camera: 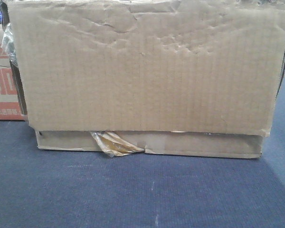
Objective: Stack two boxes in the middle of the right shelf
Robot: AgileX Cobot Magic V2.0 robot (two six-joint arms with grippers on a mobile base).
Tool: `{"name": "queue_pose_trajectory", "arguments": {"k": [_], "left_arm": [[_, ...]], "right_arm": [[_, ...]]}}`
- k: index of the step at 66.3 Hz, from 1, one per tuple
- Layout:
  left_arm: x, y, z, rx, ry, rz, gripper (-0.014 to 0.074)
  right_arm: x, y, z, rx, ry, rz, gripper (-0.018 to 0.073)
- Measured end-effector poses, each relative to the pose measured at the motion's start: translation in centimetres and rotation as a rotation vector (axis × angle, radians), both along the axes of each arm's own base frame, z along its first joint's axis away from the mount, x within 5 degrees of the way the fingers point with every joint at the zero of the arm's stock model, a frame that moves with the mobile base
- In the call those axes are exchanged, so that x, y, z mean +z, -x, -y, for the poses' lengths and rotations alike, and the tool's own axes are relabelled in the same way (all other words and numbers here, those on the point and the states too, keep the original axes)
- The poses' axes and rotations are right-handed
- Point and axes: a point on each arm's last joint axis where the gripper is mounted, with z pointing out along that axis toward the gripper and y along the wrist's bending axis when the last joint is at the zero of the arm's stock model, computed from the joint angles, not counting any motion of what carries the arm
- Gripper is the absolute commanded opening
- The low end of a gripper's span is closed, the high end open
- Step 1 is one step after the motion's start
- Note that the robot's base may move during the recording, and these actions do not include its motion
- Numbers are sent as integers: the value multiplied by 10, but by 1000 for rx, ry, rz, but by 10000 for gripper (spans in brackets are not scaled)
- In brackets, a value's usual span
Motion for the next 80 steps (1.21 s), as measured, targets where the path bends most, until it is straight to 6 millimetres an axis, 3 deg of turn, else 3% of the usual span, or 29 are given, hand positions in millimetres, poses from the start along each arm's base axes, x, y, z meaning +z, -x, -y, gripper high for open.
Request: {"name": "queue_pose_trajectory", "arguments": {"k": [11, 25, 34, 41, 52, 61, 80], "left_arm": [[1, -21, 4, -34, 7, -175, 589], [35, -63, 6, -42, -16, -387, 589], [48, -107, 8, -78, -101, -537, 589], [45, -148, 6, -106, -163, -667, 589], [49, -202, -12, -81, -200, -696, 589], [35, -234, -29, -75, -223, -741, 589], [-24, -282, -56, -140, -109, -886, 589]], "right_arm": [[-3, -7, 0, 1, 1, -31, 561], [-3, -7, -3, 25, 1, -31, 561], [-3, -7, -5, 39, 1, -31, 561], [-3, -7, -5, 39, 1, -31, 561], [-3, -7, -5, 39, 1, -31, 561], [-3, -7, -5, 39, 1, -31, 561], [-3, -7, -5, 39, 1, -31, 561]]}}
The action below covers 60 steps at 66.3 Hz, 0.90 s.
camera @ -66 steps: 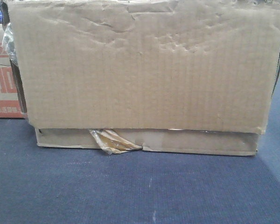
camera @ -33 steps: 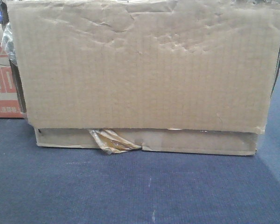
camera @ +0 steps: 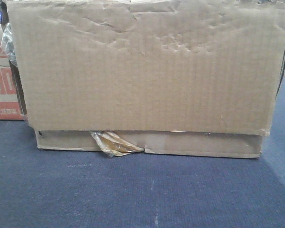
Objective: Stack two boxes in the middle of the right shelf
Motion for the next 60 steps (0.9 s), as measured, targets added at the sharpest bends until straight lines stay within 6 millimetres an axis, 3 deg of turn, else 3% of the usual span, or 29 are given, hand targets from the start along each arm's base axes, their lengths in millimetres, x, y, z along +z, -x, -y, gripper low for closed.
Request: {"name": "queue_pose_trajectory", "arguments": {"k": [14, 31, 52, 60], "left_arm": [[-34, -25, -10, -3, 19, -33, 589], [-61, -43, -16, 5, 3, -50, 589], [-77, -51, -17, 6, 6, -78, 588], [-77, -51, -18, 7, -3, -75, 535]], "right_arm": [[0, 0, 0, 0, 0, 0, 561], [0, 0, 0, 0, 0, 0, 561], [0, 0, 0, 0, 0, 0, 561], [0, 0, 0, 0, 0, 0, 561]]}}
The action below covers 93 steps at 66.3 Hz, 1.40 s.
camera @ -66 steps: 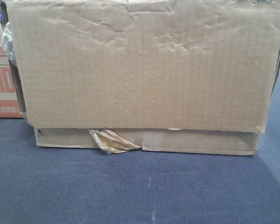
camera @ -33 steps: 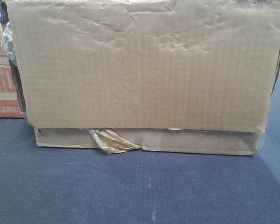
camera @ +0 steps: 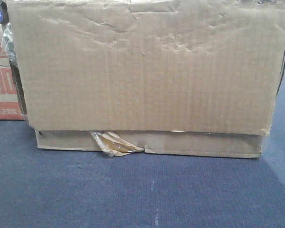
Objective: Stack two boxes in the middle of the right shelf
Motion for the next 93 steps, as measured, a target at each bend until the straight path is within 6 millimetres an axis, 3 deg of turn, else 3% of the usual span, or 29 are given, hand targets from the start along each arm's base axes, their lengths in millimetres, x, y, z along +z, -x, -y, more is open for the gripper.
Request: {"name": "queue_pose_trajectory", "arguments": {"k": [8, 22, 40, 49, 63, 75, 93], "left_arm": [[0, 0, -1, 0, -9, 0, 358], [-1, 1, -2, -4, -27, -15, -111], [0, 3, -2, 19, -14, -27, -111], [18, 12, -2, 43, -29, 0, -111], [81, 46, -2, 128, -92, 162, -111], [148, 94, 7, 172, -101, 369, -111], [215, 158, 37, 129, 81, 635, -111]], "right_arm": [[0, 0, 0, 0, 0, 0, 561], [0, 0, 0, 0, 0, 0, 561], [0, 0, 0, 0, 0, 0, 561], [0, 0, 0, 0, 0, 0, 561], [0, 0, 0, 0, 0, 0, 561], [0, 0, 0, 0, 0, 0, 561], [0, 0, 0, 0, 0, 0, 561]]}}
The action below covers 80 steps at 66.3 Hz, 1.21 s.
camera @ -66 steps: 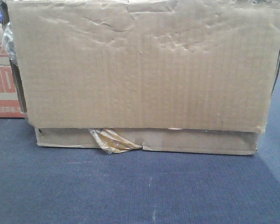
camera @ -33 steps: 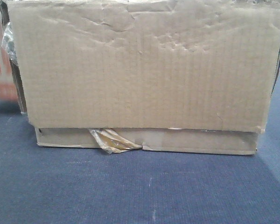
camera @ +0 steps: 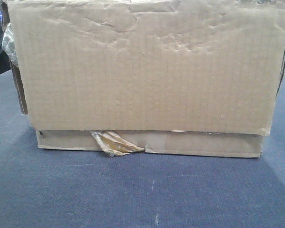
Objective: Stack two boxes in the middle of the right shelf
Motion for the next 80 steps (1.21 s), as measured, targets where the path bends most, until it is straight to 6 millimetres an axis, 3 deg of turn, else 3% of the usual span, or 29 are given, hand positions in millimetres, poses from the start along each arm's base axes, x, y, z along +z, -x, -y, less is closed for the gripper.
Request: {"name": "queue_pose_trajectory", "arguments": {"k": [15, 33, 42, 58, 69, 80], "left_arm": [[31, 26, 35, -188, 218, 143, -111], [25, 19, 98, -435, 267, 100, -111], [8, 5, 132, -472, 241, 12, -111], [-36, -27, 184, -385, 128, -138, -111], [-65, -48, 203, -331, 80, -210, -111], [-92, -67, 210, -273, 30, -289, -111]], "right_arm": [[0, 0, 0, 0, 0, 0, 561], [0, 0, 0, 0, 0, 0, 561], [0, 0, 0, 4, 0, 0, 561], [0, 0, -3, 30, 0, 0, 561], [0, 0, -4, 32, 0, 0, 561], [0, 0, -4, 32, 0, 0, 561]]}}
